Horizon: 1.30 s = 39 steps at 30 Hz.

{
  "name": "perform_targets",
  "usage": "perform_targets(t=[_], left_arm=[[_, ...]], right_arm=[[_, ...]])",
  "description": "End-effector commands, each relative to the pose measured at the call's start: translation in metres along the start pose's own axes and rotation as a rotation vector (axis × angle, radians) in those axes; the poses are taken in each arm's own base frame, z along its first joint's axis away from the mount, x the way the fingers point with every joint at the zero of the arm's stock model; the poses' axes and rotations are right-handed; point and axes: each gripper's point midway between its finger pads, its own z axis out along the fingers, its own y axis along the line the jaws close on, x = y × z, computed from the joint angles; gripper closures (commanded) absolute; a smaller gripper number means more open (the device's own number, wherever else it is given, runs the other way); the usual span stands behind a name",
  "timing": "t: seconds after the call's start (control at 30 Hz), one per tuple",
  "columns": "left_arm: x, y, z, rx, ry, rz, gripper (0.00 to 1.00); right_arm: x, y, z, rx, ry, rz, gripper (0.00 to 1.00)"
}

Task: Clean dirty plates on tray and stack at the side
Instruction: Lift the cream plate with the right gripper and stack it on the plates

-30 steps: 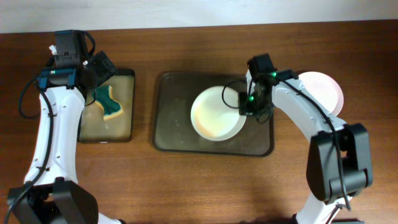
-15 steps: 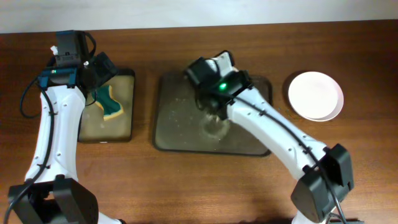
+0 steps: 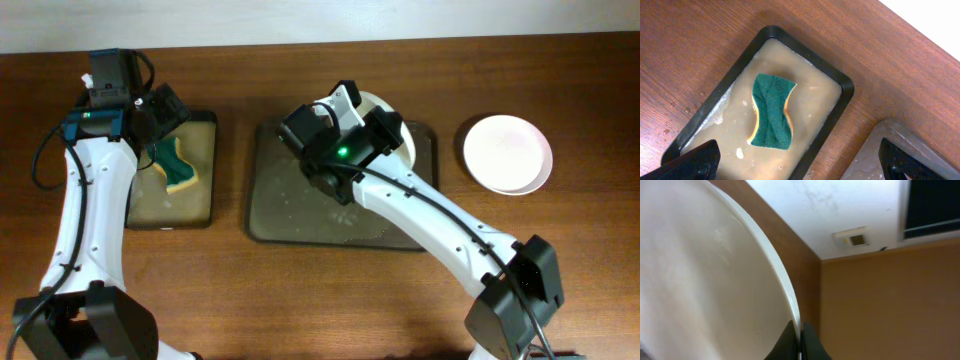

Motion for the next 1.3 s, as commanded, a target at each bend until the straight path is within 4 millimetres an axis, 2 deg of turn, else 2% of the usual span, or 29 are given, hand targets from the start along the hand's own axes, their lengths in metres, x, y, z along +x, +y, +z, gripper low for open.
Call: perform_targets(t=[0.0,0.03,0.1,0.17,0.2,0.27,0.3,0.33,0.4,0.47,0.5,0.57,0.63,0.73,0.83,0.93,1.0,1.1,1.27], left_arm=[[0.001,0.000,0.002,0.001,0.008,0.000,0.01],[0.001,0.000,0.002,0.001,0.007,0.000,0.01],[0.001,0.000,0.002,0.001,0.008,0.001,0.01],[0.001,0.000,0.002,0.002,0.008,0.000,0.01],[0.001,0.000,0.002,0.001,0.008,0.000,0.01],[0.001,0.000,0.002,0.001,0.008,0.001,0.01],[0.001,0.000,0.002,0.001,0.008,0.001,0.01],[0.001,0.000,0.002,0.001,0.008,0.000,0.01],[0.001,0.000,0.002,0.001,0.008,0.000,0.01],[0.001,0.000,0.002,0.001,0.008,0.000,0.01],[0.001,0.000,0.002,0.001,0.008,0.000,0.01],[0.001,0.000,0.002,0.001,0.008,0.000,0.01],[0.001,0.000,0.002,0.001,0.008,0.000,0.01],[0.001,0.000,0.002,0.001,0.008,0.000,0.00],[0.001,0.000,0.002,0.001,0.008,0.000,0.01],[0.001,0.000,0.002,0.001,0.008,0.001,0.01],[0.001,0.000,0.002,0.001,0.008,0.001,0.01],[0.001,0.000,0.002,0.001,0.008,0.001,0.01],[0.001,0.000,0.002,0.001,0.008,0.000,0.01]], right_arm=[[0.010,0.031,0.016,-0.282,0.062,0.005,0.96],[0.017,0.022,0.023,-0.248,0.086,-0.011,0.96],[0.025,-0.024,0.027,-0.043,0.109,0.132,0.96],[0.024,-0.036,0.024,-0.011,0.095,0.208,0.96],[0.021,-0.024,0.024,-0.078,0.091,0.225,0.96],[0.021,0.032,0.022,-0.398,0.097,0.008,0.96],[0.025,0.052,0.018,-0.524,0.086,-0.113,0.96],[0.030,0.055,0.025,-0.553,0.113,-0.092,0.96],[0.033,0.036,0.046,-0.481,0.176,0.107,0.96],[0.042,0.011,0.076,-0.420,0.235,0.308,0.96],[0.052,-0.003,0.096,-0.391,0.283,0.434,0.96],[0.070,-0.015,0.125,-0.445,0.352,0.583,0.96],[0.087,-0.021,0.149,-0.586,0.402,0.723,0.96],[0.118,-0.042,0.177,-0.810,0.448,0.977,0.96],[0.172,-0.070,0.205,-0.801,0.518,1.143,0.96],[0.212,-0.068,0.220,-0.760,0.581,1.207,0.96],[0.227,-0.057,0.230,-0.740,0.590,1.222,0.95],[0.240,-0.042,0.245,-0.690,0.589,1.268,0.88],[0.248,-0.039,0.256,-0.632,0.576,1.268,0.89]])
